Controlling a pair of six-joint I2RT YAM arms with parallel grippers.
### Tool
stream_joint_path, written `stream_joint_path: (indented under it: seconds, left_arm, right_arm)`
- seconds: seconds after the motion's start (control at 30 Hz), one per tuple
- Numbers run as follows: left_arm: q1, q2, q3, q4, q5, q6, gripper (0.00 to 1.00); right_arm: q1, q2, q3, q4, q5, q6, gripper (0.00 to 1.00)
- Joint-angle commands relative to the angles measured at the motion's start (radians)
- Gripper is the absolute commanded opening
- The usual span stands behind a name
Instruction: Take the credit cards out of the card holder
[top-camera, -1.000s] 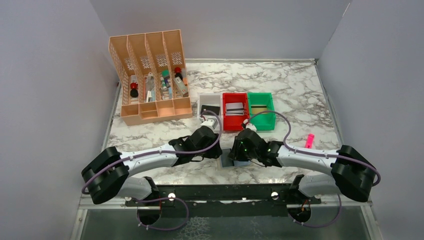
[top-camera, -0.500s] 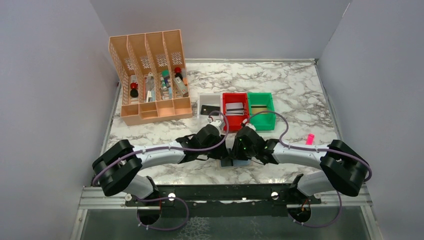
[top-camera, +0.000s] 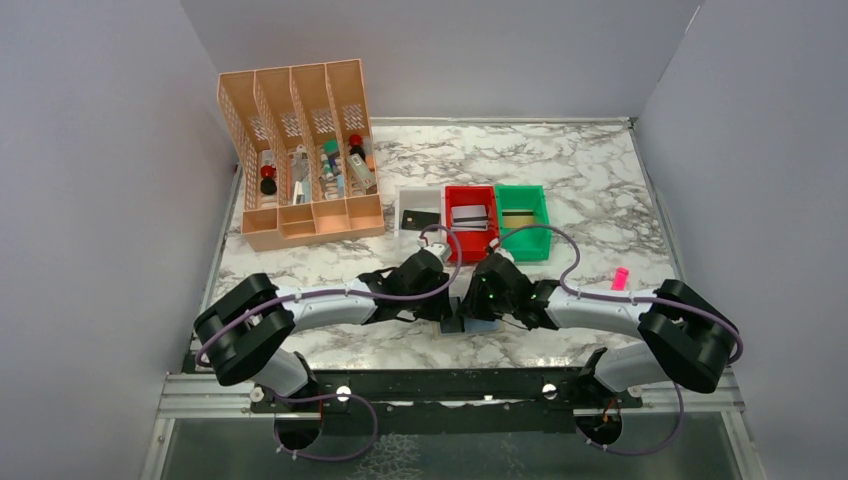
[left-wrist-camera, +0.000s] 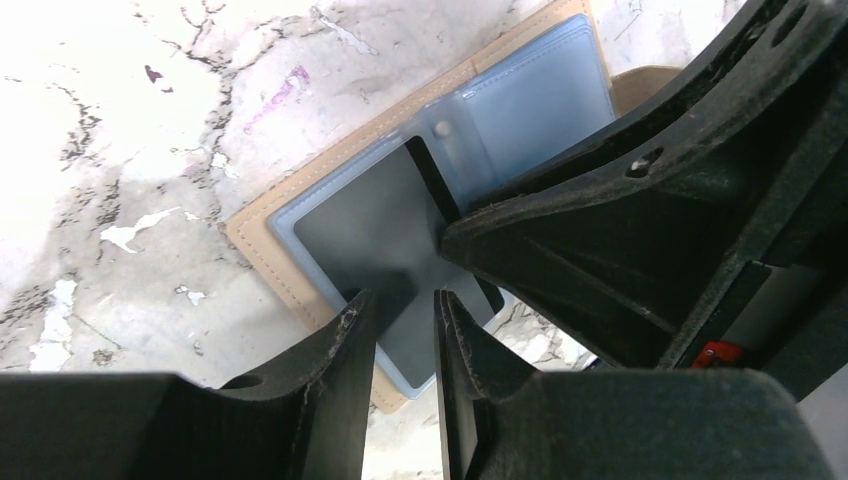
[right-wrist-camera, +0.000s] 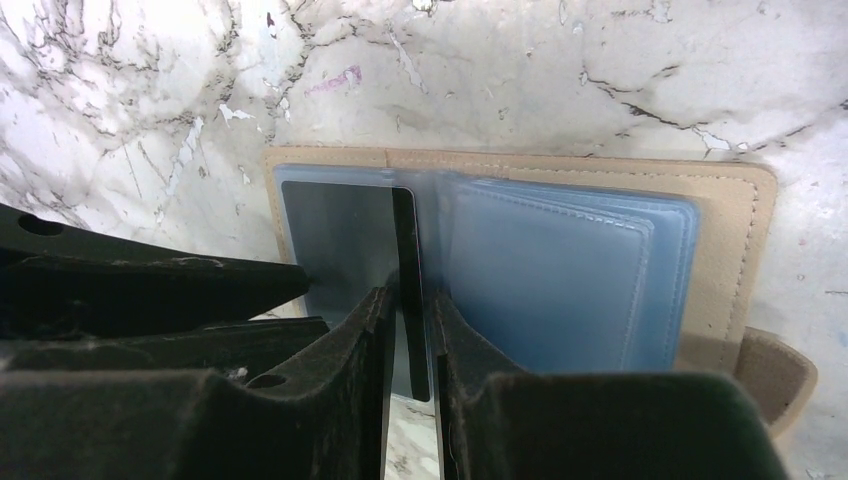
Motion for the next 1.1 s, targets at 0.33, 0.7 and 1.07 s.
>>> stream_joint_path:
  seconds: [0.33,0.7,1.07]
  left_arm:
    - [-0.004,-0.013,-0.012,-0.078,-0.079,-0.003,0.29]
    - [-0.004,-0.009,-0.009,-0.072,-0.059,0.019,0.3]
    - [-0.004,-0.008,-0.01,-0.052,-0.053,0.026,0.12]
  right_arm:
    - [-0.004,-0.025,-0.019,-0.041,0.018,0.027,0.25]
    - [-0.004,-0.022,-0.016,-0.025,0.006,0.031,0.25]
    - [-0.005,-0.06,-0.05,0.081,-0.067,0.032,0.23]
